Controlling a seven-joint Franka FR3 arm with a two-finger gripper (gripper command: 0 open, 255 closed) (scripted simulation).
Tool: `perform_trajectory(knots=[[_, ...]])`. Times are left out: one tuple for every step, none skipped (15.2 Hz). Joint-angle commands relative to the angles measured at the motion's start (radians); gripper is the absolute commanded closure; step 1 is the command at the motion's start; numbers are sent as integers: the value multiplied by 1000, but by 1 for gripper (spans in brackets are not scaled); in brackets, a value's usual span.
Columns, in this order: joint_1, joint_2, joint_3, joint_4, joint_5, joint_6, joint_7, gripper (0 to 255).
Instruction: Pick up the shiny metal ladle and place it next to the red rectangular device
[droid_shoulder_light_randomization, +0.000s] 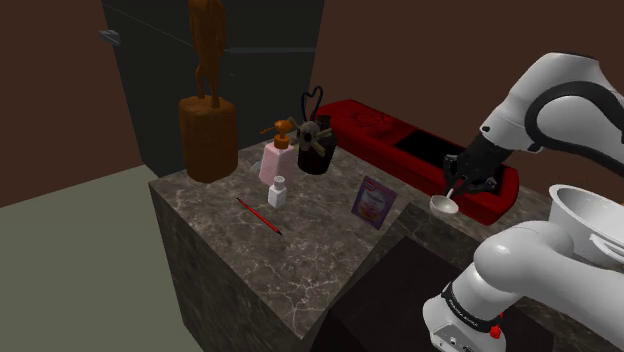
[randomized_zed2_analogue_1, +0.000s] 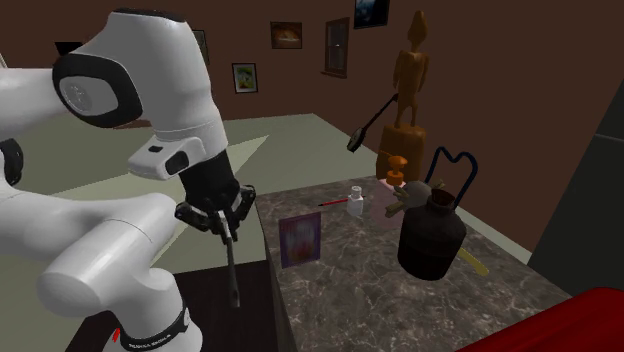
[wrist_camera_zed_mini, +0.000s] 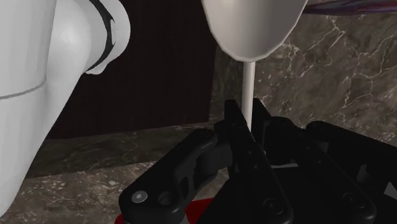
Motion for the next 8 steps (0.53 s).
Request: perform_trajectory(knots=[[-31, -22, -72, -7, -68, -19, -54, 255], [-47, -25, -107, -5, -100, -26, -80, 255], [-62, -26, -142, -2, -133, -31, -106, 255], [-76, -25, -176, 2, -165, -34, -131, 255], [-90, -22, -211, 8, -198, -37, -157, 255], [-103, -16, -245, 15, -229, -39, -182, 255], [-116, -9, -279, 24, -261, -39, -208, 255], [-127, 0, -312, 34, -291, -38, -232, 255]])
